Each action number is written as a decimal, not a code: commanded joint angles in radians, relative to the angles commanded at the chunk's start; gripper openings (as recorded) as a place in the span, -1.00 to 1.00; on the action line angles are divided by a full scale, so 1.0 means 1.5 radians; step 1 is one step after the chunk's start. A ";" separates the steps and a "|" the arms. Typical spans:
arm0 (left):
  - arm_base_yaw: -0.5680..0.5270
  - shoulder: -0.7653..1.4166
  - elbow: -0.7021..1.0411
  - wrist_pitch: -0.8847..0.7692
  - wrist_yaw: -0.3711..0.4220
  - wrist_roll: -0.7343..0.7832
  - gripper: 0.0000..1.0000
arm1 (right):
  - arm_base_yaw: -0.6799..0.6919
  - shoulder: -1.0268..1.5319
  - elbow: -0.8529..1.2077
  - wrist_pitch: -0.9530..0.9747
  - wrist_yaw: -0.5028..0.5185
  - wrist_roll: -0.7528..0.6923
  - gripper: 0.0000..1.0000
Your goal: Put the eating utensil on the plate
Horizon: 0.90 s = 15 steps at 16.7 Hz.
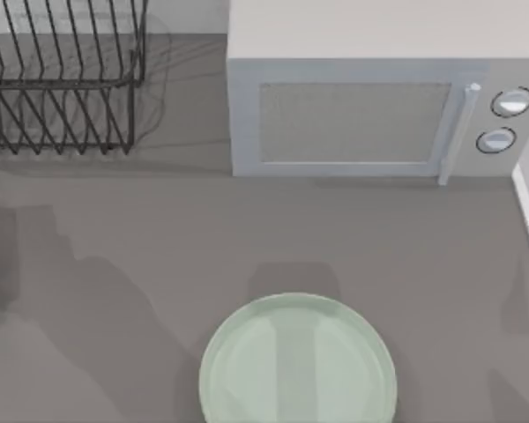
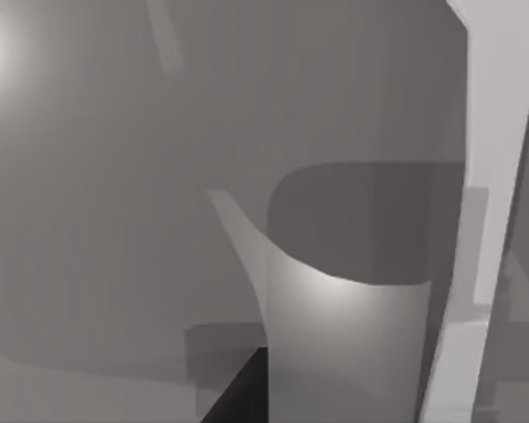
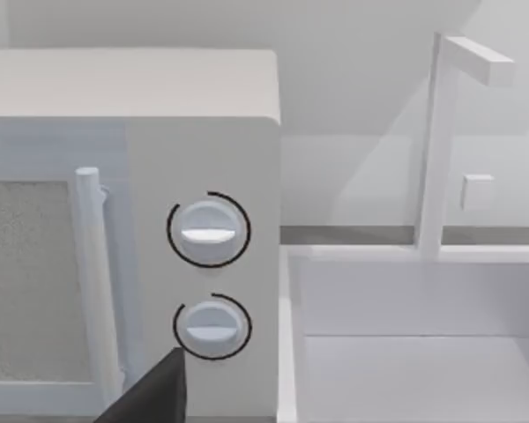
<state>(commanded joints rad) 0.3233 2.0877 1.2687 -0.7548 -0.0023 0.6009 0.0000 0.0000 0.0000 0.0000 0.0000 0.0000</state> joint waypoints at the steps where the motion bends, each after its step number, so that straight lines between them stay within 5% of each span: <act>1: -0.002 -0.036 0.009 -0.026 0.014 -0.004 -1.00 | 0.000 0.000 0.000 0.000 0.000 0.000 1.00; 15: -0.003 -0.118 0.172 -0.271 0.014 -0.007 -1.00 | 0.000 0.000 0.000 0.000 0.000 0.000 1.00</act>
<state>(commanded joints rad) 0.3180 1.9108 1.5267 -1.1609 0.0182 0.5903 0.0000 0.0000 0.0000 0.0000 0.0000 0.0000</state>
